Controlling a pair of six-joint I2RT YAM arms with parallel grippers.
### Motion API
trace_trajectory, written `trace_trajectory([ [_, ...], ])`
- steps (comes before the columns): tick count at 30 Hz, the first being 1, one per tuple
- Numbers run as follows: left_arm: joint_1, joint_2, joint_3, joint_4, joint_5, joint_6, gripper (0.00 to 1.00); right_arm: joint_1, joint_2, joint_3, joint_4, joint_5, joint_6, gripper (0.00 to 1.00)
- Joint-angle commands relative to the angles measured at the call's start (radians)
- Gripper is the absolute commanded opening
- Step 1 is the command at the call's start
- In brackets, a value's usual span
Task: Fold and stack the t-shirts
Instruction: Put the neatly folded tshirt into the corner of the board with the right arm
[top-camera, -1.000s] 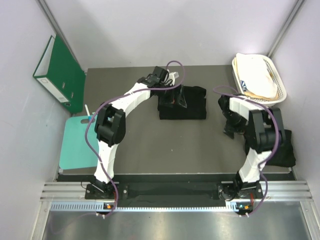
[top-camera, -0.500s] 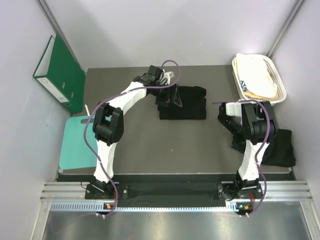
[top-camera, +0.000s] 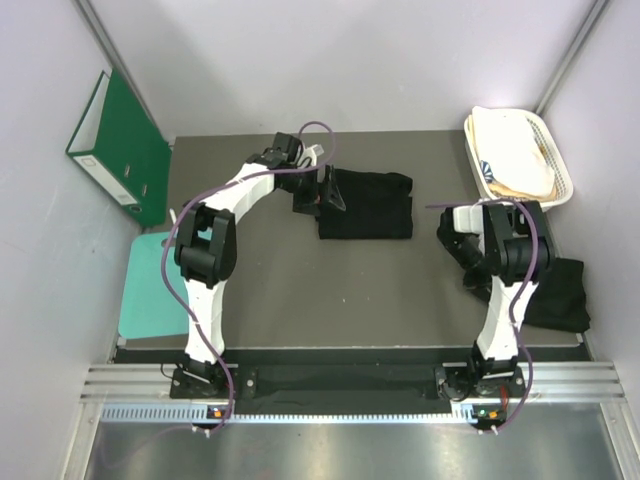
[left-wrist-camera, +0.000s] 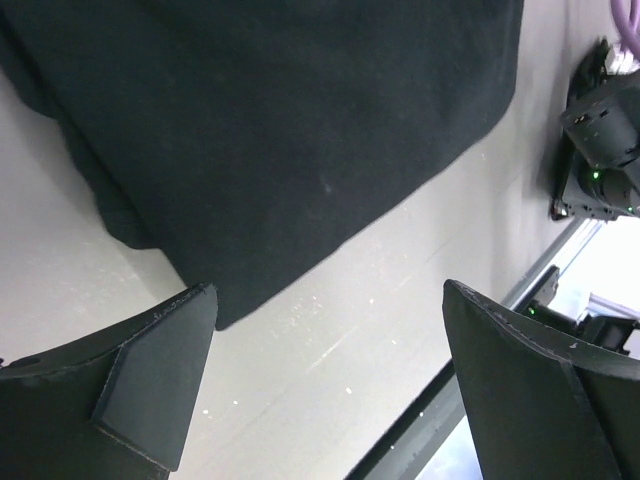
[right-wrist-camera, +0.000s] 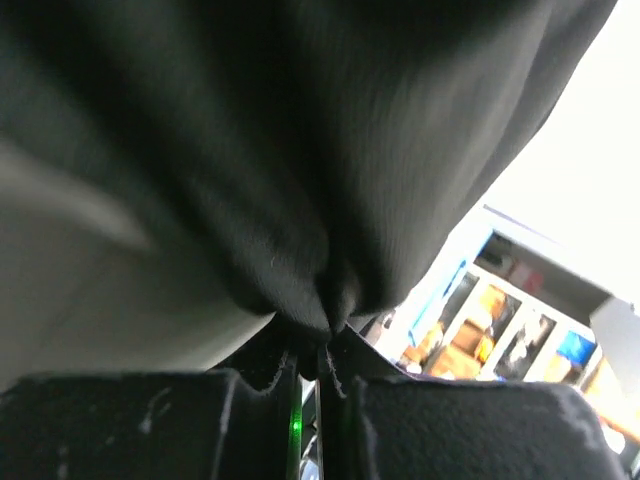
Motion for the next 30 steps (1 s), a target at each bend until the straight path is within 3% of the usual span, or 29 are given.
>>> trace_trajectory([
  [1, -0.010, -0.066, -0.013, 0.032, 0.026, 0.003, 0.99, 0.083, -0.060, 0.060, 0.189, -0.056, -0.061, 0.00],
  [11, -0.010, -0.043, 0.007, 0.028, 0.021, -0.004, 0.99, 0.396, 0.049, 0.343, 0.089, -0.261, -0.130, 0.00],
  [16, -0.010, -0.035, 0.023, 0.026, 0.020, -0.006, 0.99, 0.464, 0.094, 0.425, 0.029, -0.338, -0.146, 0.00],
  [20, -0.008, -0.027, 0.036, 0.021, 0.021, -0.006, 0.99, 0.472, 0.071, 0.377, 0.040, -0.403, -0.155, 0.00],
  [22, -0.008, -0.021, 0.040, 0.023, 0.021, -0.004, 0.99, 0.473, 0.056, 0.354, 0.042, -0.408, -0.170, 0.06],
  [24, -0.008, -0.018, 0.044, 0.017, 0.020, -0.001, 0.99, 0.472, 0.011, 0.350, 0.045, -0.406, -0.193, 0.28],
  [25, -0.007, -0.015, 0.046, 0.015, 0.015, -0.001, 0.99, 0.473, -0.009, 0.354, 0.048, -0.411, -0.206, 0.30],
  [30, -0.002, -0.012, 0.058, 0.006, -0.045, 0.008, 0.99, 0.469, -0.136, 0.434, 0.068, -0.437, -0.295, 0.70],
])
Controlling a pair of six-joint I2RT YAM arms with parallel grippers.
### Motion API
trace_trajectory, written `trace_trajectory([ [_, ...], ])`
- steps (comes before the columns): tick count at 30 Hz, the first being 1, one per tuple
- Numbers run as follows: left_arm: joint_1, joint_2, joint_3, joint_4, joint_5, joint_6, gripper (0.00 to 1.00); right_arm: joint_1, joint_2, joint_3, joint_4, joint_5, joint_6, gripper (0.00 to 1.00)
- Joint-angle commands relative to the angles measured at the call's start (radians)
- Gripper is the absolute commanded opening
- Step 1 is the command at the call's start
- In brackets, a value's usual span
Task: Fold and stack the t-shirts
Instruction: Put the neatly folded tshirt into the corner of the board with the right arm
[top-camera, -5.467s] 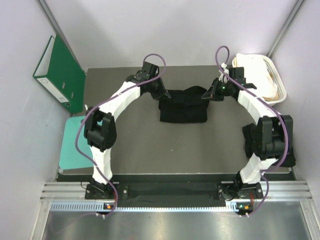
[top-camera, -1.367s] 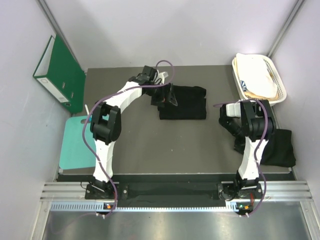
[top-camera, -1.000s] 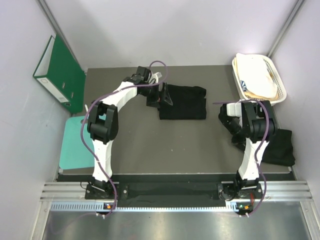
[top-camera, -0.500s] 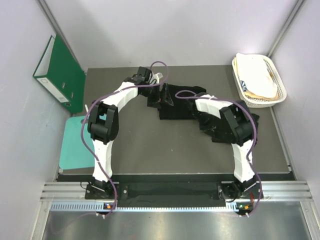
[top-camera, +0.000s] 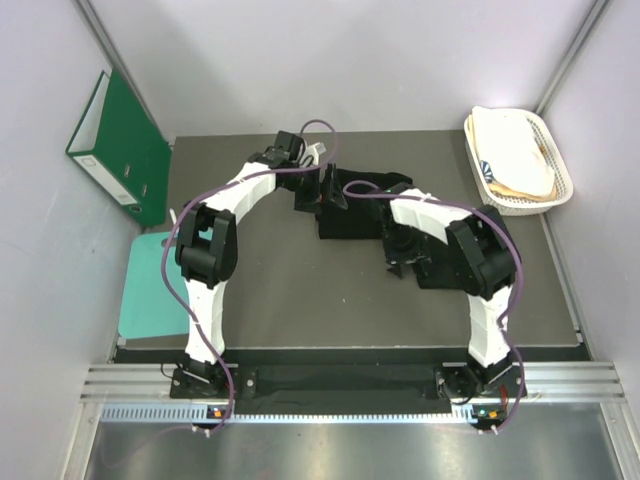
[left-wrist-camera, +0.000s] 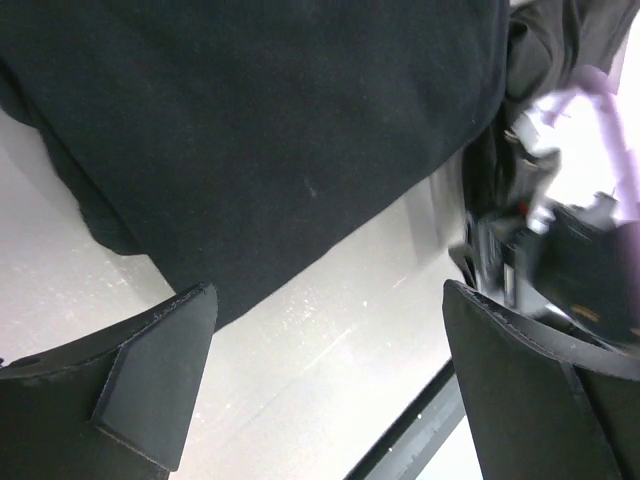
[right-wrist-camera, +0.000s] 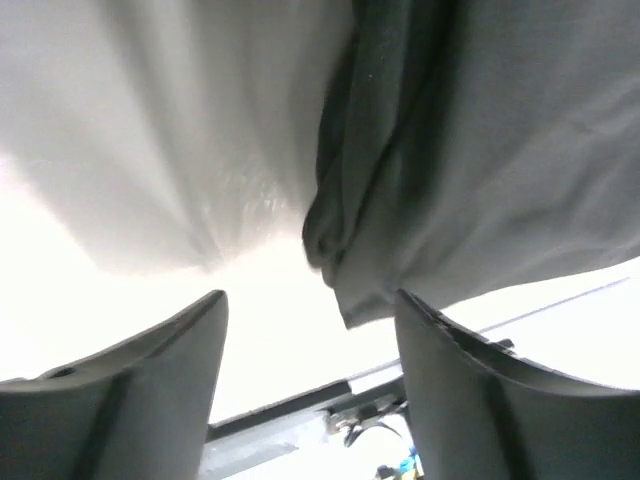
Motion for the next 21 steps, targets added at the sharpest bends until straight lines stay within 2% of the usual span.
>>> trace_trajectory([
  [1, 0.009, -0.008, 0.048, 0.009, -0.068, 0.022, 0.99, 0.004, -0.140, 0.103, 0.042, -0.048, -0.079, 0.74],
  [3, 0.012, 0.002, 0.068, -0.003, -0.132, 0.028, 0.99, -0.008, -0.170, 0.131, 0.056, -0.026, -0.094, 0.89],
  [5, 0.021, 0.019, 0.106, -0.041, -0.181, 0.035, 0.99, -0.042, -0.198, 0.154, 0.106, -0.053, -0.108, 0.91],
  [7, 0.029, 0.036, 0.122, -0.064, -0.208, 0.038, 0.99, -0.101, -0.212, 0.160, 0.183, -0.109, -0.133, 1.00],
  [10, 0.045, 0.061, 0.129, -0.071, -0.249, 0.038, 0.99, -0.199, -0.232, 0.147, 0.277, -0.247, -0.142, 1.00],
  [14, 0.064, 0.111, 0.129, -0.080, -0.295, 0.035, 0.99, -0.319, -0.217, 0.087, 0.498, -0.458, -0.121, 1.00],
  [16, 0.070, 0.139, 0.131, -0.074, -0.304, 0.032, 0.99, -0.373, -0.187, 0.085, 0.548, -0.501, -0.110, 1.00],
  [21, 0.088, 0.200, 0.164, -0.057, -0.304, 0.029, 0.97, -0.411, -0.057, 0.121, 0.686, -0.617, -0.104, 1.00],
])
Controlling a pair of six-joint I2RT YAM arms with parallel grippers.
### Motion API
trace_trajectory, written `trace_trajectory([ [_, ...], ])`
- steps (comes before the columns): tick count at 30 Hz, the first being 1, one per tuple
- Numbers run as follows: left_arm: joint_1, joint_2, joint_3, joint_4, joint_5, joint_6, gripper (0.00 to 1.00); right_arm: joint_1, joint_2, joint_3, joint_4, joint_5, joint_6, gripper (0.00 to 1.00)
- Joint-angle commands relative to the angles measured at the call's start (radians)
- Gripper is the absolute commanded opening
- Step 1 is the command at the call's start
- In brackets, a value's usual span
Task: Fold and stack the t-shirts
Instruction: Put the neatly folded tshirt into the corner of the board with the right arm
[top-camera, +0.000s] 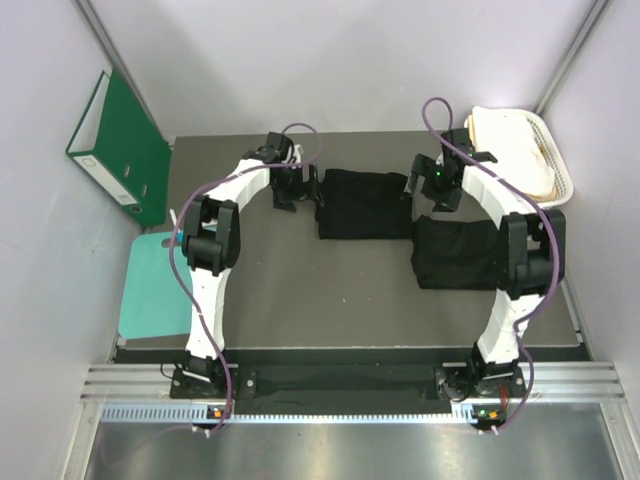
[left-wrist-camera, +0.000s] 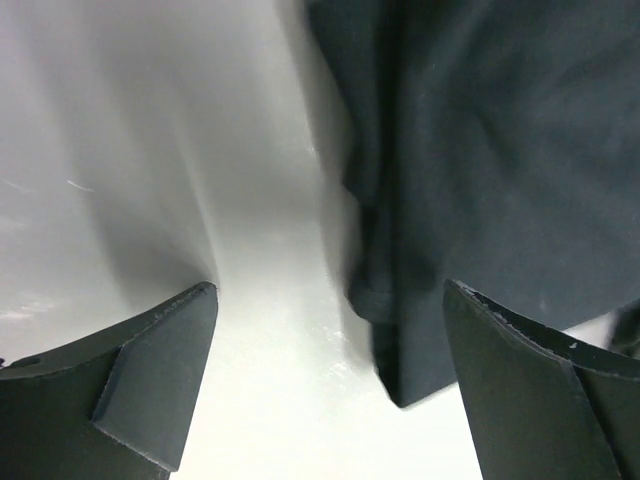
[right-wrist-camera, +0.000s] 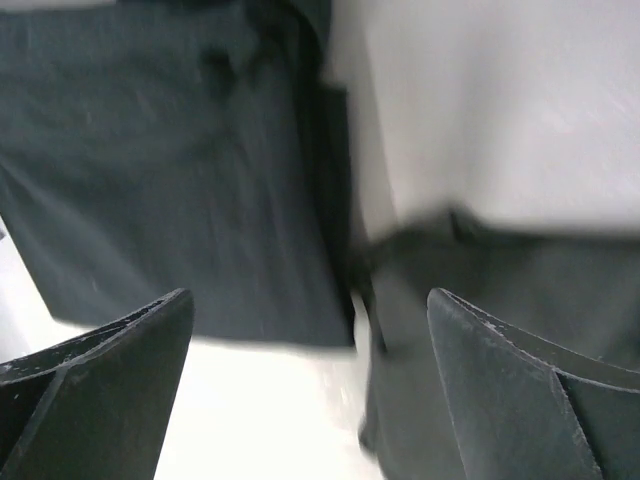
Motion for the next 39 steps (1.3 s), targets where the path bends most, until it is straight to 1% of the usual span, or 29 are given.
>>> trace_trajectory([
  [1, 0.014, 0.049, 0.056, 0.002, -0.022, 0.009, 0.96, -0.002, 0.111, 0.050, 0.196, -0.170, 0.013, 1.00],
  [2, 0.015, 0.057, 0.070, 0.001, -0.019, 0.008, 0.96, -0.002, 0.151, 0.058, 0.210, -0.202, 0.018, 1.00],
  [5, 0.021, 0.077, 0.080, -0.004, -0.009, 0.008, 0.95, -0.002, 0.204, 0.067, 0.266, -0.246, 0.051, 1.00],
  [9, 0.024, 0.078, 0.076, -0.007, -0.003, 0.009, 0.95, -0.001, 0.229, 0.049, 0.299, -0.249, 0.093, 0.99],
  [14, 0.031, 0.077, 0.074, 0.001, 0.012, 0.013, 0.95, -0.001, 0.255, 0.032, 0.303, -0.226, 0.091, 0.98],
  [16, 0.032, 0.075, 0.074, 0.001, 0.015, 0.011, 0.95, 0.006, 0.274, 0.046, 0.297, -0.229, 0.094, 0.93],
  [17, 0.034, 0.074, 0.074, 0.001, 0.020, 0.013, 0.95, 0.012, 0.302, 0.058, 0.267, -0.228, 0.094, 0.91],
  [18, 0.035, 0.071, 0.074, 0.002, 0.023, 0.013, 0.96, 0.019, 0.327, 0.084, 0.210, -0.220, 0.085, 0.87],
  [19, 0.040, 0.068, 0.076, 0.001, 0.026, 0.011, 0.96, 0.038, 0.356, 0.166, 0.152, -0.217, 0.070, 0.85],
  [20, 0.043, 0.066, 0.074, -0.001, 0.029, 0.009, 0.96, 0.050, 0.408, 0.205, 0.101, -0.216, 0.053, 0.84],
  [21, 0.049, 0.057, 0.076, -0.001, 0.032, 0.005, 0.96, 0.067, 0.421, 0.230, 0.037, -0.202, 0.023, 0.82],
  [22, 0.060, 0.055, 0.080, -0.004, 0.038, -0.001, 0.96, 0.103, 0.432, 0.268, 0.009, -0.176, 0.010, 0.81],
  [23, 0.067, 0.052, 0.093, -0.008, 0.043, -0.006, 0.96, 0.122, 0.450, 0.284, -0.025, -0.126, -0.016, 0.78],
  [24, 0.076, 0.043, 0.102, -0.012, 0.049, -0.012, 0.96, 0.139, 0.459, 0.297, -0.071, -0.112, -0.025, 0.67],
  [26, 0.109, 0.034, 0.137, -0.025, 0.053, -0.029, 0.96, 0.180, 0.474, 0.317, -0.105, -0.075, -0.044, 0.50],
  [27, 0.119, 0.022, 0.154, -0.031, 0.055, -0.033, 0.96, 0.191, 0.475, 0.317, -0.114, -0.062, -0.045, 0.31],
  [30, 0.159, -0.010, 0.214, -0.050, 0.053, -0.043, 0.96, 0.229, 0.449, 0.278, -0.135, 0.000, -0.048, 0.05],
  [33, 0.198, -0.057, 0.238, -0.041, 0.043, -0.052, 0.97, 0.256, 0.389, 0.246, -0.143, 0.066, -0.059, 0.00],
  [39, 0.241, -0.107, 0.222, -0.018, 0.043, -0.067, 0.99, 0.277, 0.216, 0.221, -0.191, 0.181, -0.099, 0.00],
])
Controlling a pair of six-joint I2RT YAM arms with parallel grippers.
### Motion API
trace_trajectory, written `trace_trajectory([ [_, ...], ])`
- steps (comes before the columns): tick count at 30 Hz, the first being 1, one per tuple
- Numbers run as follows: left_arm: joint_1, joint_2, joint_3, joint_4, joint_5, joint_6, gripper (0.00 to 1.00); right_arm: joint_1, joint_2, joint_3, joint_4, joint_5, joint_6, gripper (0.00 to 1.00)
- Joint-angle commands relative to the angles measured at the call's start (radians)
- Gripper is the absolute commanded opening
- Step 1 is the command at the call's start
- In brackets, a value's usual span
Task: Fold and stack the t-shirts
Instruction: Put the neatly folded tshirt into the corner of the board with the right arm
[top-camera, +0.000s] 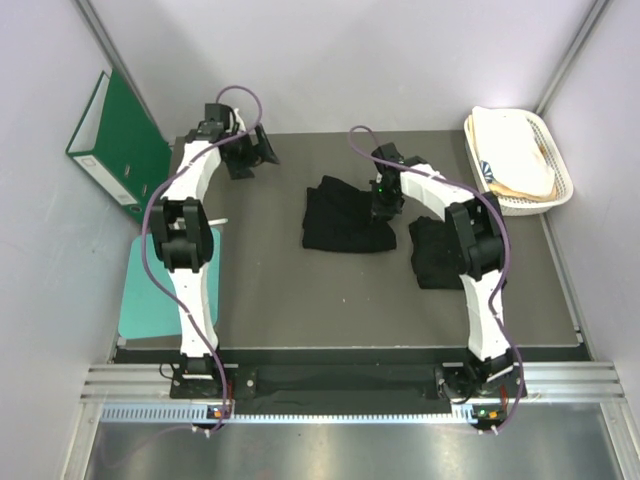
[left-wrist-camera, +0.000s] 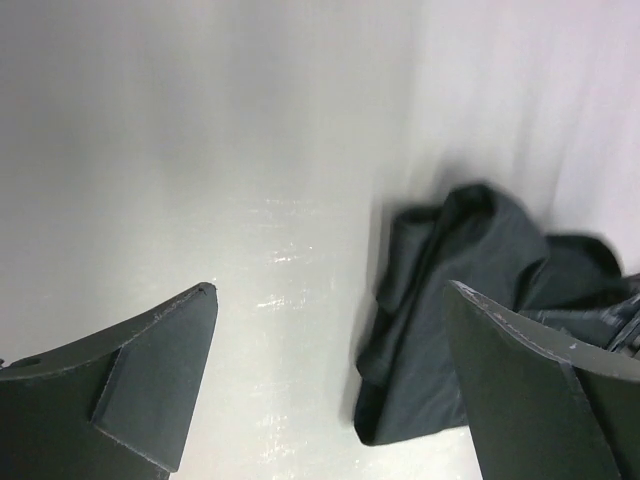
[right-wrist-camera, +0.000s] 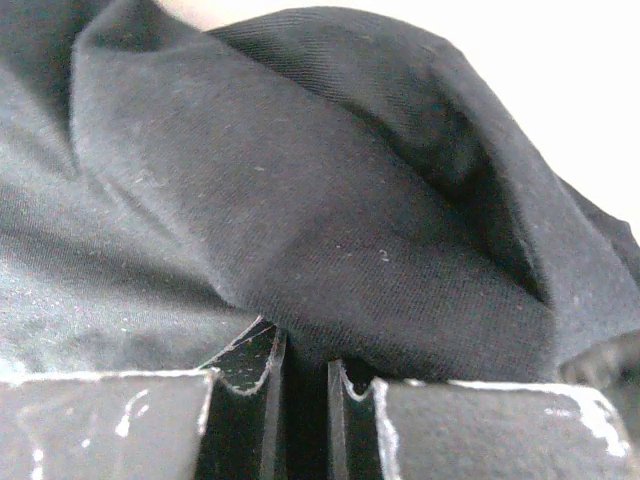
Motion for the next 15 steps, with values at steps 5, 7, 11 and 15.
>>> trace_trajectory([
  [5, 0.008, -0.086, -0.030, 0.038, 0.025, -0.022, 0.99, 0.023, -0.264, -0.033, -0.209, 0.183, -0.080, 0.00],
  [7, 0.008, -0.086, -0.068, 0.058, 0.033, -0.025, 0.99, 0.023, -0.317, -0.048, -0.226, 0.190, -0.090, 0.00],
  [11, 0.007, -0.081, -0.097, 0.069, 0.048, -0.026, 0.98, 0.022, -0.399, -0.086, -0.254, 0.239, -0.085, 0.00],
  [15, 0.007, -0.075, -0.106, 0.069, 0.052, -0.022, 0.98, 0.015, -0.458, -0.139, -0.295, 0.272, -0.080, 0.00],
])
